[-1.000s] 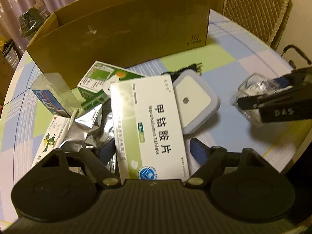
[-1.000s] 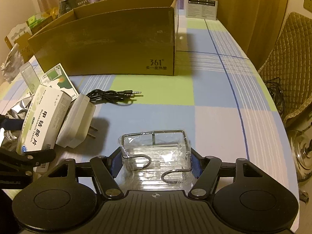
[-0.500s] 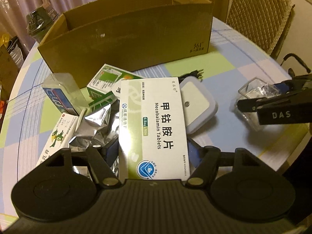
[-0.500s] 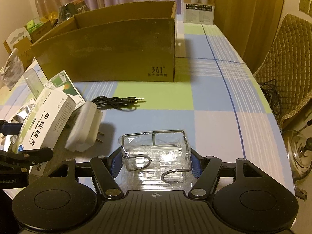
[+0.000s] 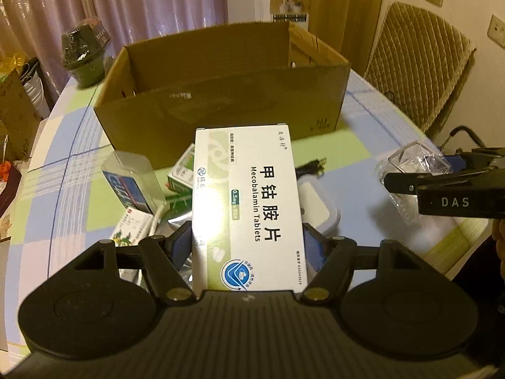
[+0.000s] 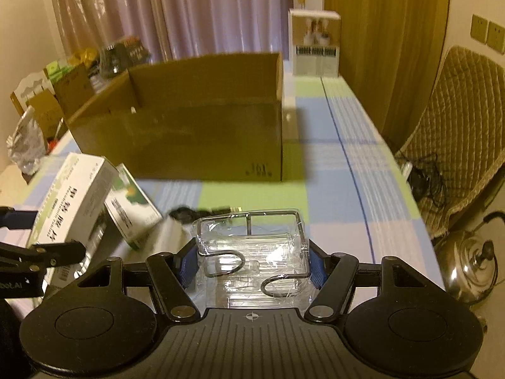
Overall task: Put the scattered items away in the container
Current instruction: 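Carry both held items over the cardboard box and open left tool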
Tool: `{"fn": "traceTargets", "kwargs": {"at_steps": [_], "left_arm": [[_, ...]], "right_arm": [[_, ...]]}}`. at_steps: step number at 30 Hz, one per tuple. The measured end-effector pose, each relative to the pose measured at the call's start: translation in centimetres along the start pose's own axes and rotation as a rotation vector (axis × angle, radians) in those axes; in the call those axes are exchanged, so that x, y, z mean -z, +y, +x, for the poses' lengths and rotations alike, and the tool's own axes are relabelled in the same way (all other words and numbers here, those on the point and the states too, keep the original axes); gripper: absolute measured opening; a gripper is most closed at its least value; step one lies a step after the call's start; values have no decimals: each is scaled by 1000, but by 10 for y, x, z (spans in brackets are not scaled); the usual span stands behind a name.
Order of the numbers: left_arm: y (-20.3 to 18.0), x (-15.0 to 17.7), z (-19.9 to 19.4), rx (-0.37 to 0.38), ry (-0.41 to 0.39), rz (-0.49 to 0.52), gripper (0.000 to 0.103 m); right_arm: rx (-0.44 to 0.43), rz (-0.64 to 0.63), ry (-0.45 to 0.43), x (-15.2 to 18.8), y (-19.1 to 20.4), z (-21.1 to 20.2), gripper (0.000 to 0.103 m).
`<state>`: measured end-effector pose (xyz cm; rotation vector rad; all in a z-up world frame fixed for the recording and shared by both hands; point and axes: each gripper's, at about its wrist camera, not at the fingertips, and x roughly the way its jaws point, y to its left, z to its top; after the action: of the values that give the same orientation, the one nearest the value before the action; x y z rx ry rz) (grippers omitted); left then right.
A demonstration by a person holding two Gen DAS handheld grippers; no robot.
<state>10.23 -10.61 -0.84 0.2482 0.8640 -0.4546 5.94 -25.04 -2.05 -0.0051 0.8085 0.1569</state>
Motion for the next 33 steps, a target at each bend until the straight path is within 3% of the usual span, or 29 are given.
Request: {"fn": "traceTargets", "kwargs": {"at_steps": [8, 14, 23, 33], "left_arm": [[20, -27, -20, 6, -53, -20, 67], [43, -63, -19, 1, -86, -30, 67], [80, -126, 16, 8, -99, -76, 67], [98, -175, 73, 31, -71, -88, 67]], "right_arm": [[-31, -19, -96, -48, 21, -18, 69], [-64, -58, -151, -96, 36, -9, 69], [-95, -98, -172, -156, 50, 43, 69], [-90, -95, -128, -176, 46, 112, 69]]}}
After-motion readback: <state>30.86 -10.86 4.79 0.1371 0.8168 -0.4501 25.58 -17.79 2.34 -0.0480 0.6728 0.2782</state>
